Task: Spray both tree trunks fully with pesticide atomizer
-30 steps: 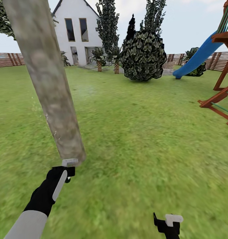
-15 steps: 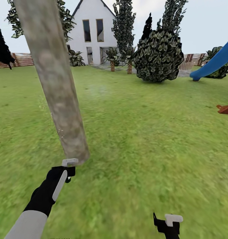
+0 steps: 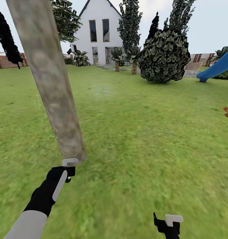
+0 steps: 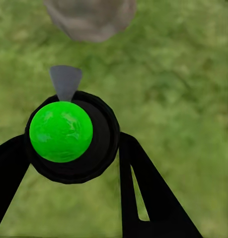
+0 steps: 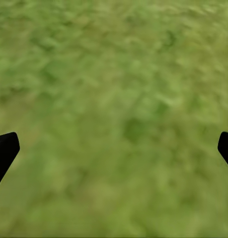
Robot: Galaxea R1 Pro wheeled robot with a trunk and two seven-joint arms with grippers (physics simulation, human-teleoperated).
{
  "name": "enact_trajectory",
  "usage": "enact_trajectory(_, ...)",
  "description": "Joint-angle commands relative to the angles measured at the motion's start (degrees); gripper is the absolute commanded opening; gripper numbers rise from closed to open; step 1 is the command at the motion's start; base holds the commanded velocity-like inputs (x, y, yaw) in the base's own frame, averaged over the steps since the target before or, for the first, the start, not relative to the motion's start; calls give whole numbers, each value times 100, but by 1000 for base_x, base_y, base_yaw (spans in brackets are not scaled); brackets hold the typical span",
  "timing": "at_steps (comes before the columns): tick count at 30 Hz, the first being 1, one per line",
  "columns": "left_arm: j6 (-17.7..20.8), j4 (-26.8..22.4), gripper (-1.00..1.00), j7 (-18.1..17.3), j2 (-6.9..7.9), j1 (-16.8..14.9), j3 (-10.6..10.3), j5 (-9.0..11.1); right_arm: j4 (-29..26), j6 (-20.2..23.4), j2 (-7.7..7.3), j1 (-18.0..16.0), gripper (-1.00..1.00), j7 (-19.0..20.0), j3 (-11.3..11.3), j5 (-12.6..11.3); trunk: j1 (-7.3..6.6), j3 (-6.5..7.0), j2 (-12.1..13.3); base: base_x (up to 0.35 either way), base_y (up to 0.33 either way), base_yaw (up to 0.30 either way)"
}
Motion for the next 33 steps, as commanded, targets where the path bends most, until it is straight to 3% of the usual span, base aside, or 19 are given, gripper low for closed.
enact_trajectory(1, -62, 17, -100, 32, 0, 0, -6, -16, 0, 0, 0, 1, 100, 1, 0, -2, 0, 0, 0, 14, -45, 82)
enact_trajectory(8, -65, -31, -100, 38, -9, -61, -39, -47, 0, 0, 0, -3, 100, -2, 0, 5, 0, 0, 0, 2, -7, 12)
enact_trajectory(12, -30, -33, -100, 45, -243, -306, -40, -79, 0, 0, -8, 0, 100, -2, 0, 3, 0, 0, 0, 0, 0, 0)
enact_trajectory(14, 14, 55, -100, 50, -261, -546, -32, -87, 0, 0, -9, 0, 100, -3, 0, 6, 0, 0, 0, 0, 0, 0)
enact_trajectory(17, 121, 99, -100, 51, -136, -638, 16, -90, 0, 0, -9, -1, 100, -3, 0, 3, 0, 0, 0, 0, 0, 0)
enact_trajectory(20, 134, 106, -100, 47, 199, -583, 35, -91, 0, 0, -3, -3, 100, -5, 0, 4, 0, 0, 0, 0, 0, 103)
enact_trajectory(25, 127, 176, -100, 51, 375, -572, 33, -92, 0, 0, -3, 0, 100, -7, 0, 9, 0, 0, 0, 0, 0, 263)
enact_trajectory(30, 132, 210, -100, 51, 287, -618, -24, -87, 0, 0, -8, 1, 100, -7, 0, -2, 0, 0, 0, 0, 0, 167)
enact_trajectory(33, 363, 145, -100, 59, -81, -703, -42, -116, 0, 0, -9, -2, 100, -7, 0, -4, 0, 0, 0, 0, 0, 9)
